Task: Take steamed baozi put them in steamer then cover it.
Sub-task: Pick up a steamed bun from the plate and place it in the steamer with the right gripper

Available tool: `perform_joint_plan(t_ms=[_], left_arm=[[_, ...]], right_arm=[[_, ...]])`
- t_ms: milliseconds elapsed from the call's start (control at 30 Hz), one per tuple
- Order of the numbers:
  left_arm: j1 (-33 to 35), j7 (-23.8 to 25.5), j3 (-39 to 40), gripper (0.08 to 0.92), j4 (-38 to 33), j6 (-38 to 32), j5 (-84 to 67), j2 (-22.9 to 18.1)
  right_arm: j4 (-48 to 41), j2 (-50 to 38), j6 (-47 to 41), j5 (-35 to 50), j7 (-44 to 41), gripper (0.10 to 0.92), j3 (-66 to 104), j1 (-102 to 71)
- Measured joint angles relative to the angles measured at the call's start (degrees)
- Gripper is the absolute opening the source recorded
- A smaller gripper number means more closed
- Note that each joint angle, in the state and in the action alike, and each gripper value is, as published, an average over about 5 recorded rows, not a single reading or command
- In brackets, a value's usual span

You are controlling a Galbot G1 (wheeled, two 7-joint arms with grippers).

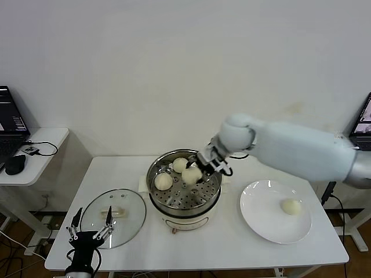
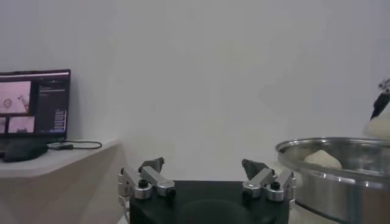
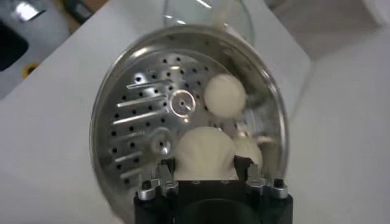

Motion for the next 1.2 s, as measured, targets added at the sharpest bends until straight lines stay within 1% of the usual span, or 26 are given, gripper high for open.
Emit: perform_joint_plan(t_ms=[400, 733, 800, 900, 1000, 1067, 1200], left_arm=[[-0.7, -0.1, -0.1, 0.823, 1.0, -0.3, -0.4, -0.1], [-0.8, -0.2, 0.0, 0.823, 1.4, -0.5, -0.5, -0.2], [-0.7, -0.2, 0.0, 0.823, 1.4, -0.6, -0.5, -0.2], [-0.6, -0.2, 0.0, 0.823, 1.4, -0.7, -0.5, -0.2], [-0.6, -0.2, 0.0, 0.823, 1.5, -0.8, -0.4, -0.3], [-0.6, -0.2, 0.0, 0.823, 1.5, -0.8, -0.4, -0.3], [-0.7, -0.2, 0.0, 0.823, 1.6, -0.9, -0.4, -0.1]], right_arm=[[-2.1, 7.1, 8.3, -6.9, -0.8, 0.621, -3.8, -0.2], [-1.9, 8.7, 12.1, -9.9, -2.0, 0.628, -5.5, -0.2], [-1.8, 8.7, 12.6, -10.3, -2.1, 0.639, -5.7, -0.2], [-1.7, 8.7, 13.1, -10.7, -2.3, 0.698, -5.9, -0.2], [-1.4, 8.7, 13.4, -10.8, -2.4, 0.776, -5.9, 0.0], [-1.2, 8.5, 13.5, -10.7, -2.4, 0.808, -5.9, 0.2], [-0.9, 7.9, 13.6, -10.6, -2.3, 0.822, -5.3, 0.9]])
